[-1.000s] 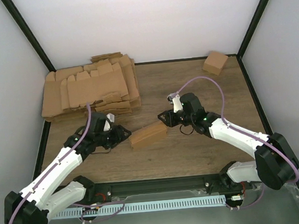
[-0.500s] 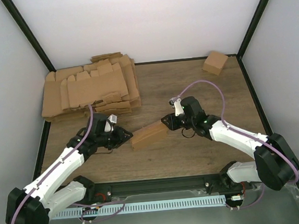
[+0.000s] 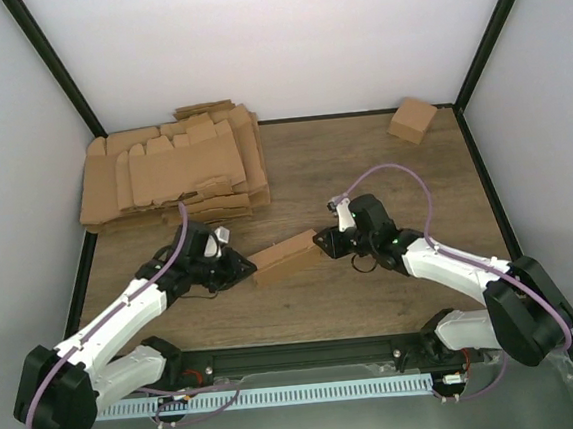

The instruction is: Fold the paper box

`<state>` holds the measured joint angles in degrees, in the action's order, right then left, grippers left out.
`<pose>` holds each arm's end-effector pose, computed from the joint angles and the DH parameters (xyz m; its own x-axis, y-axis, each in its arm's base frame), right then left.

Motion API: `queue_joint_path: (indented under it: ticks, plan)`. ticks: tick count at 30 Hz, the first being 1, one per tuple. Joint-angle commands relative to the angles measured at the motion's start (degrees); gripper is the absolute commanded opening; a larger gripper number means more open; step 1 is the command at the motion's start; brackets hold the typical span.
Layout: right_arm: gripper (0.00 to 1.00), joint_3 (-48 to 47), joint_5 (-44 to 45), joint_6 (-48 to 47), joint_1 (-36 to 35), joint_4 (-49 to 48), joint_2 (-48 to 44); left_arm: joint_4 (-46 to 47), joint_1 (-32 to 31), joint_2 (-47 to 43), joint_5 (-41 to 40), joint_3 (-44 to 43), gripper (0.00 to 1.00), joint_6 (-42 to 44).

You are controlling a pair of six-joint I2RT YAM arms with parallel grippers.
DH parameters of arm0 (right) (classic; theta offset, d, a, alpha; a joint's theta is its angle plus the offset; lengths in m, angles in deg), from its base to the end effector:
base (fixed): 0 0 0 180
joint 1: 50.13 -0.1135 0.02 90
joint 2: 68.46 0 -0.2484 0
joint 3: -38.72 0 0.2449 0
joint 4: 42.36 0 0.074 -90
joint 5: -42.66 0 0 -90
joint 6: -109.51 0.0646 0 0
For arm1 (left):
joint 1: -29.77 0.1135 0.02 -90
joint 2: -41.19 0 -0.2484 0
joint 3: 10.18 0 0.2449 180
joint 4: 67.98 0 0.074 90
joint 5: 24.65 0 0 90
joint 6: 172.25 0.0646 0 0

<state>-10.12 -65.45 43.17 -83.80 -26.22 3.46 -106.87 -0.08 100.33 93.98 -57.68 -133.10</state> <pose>0.2162 0.1681 0.1680 -0.7739 -0.0572 -0.6307 -0.4550 0.7429 0.4909 0.1715 -0.1341 0.1764 -0.9664 -0.2302 -0.1145 -0.0766 0.6829 -0.7265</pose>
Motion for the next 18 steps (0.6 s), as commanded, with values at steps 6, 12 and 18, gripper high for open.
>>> queue_joint_path:
  ticks: [6, 12, 18]
  plan:
    - [0.19, 4.15, 0.01, -0.08, 0.37, -3.00, 0.88, 0.96, 0.23, 2.22, 1.43, 3.93, 0.18, 2.12]
    - [0.26, 4.45, -0.49, -0.25, 0.36, -3.12, 0.94, 0.84, 0.25, 2.85, 0.92, 4.89, 0.18, 2.72]
    - [0.38, -1.41, 0.84, -1.50, 0.40, 1.51, -1.82, -4.28, 0.23, 2.88, -1.19, -0.73, 0.23, 5.18]
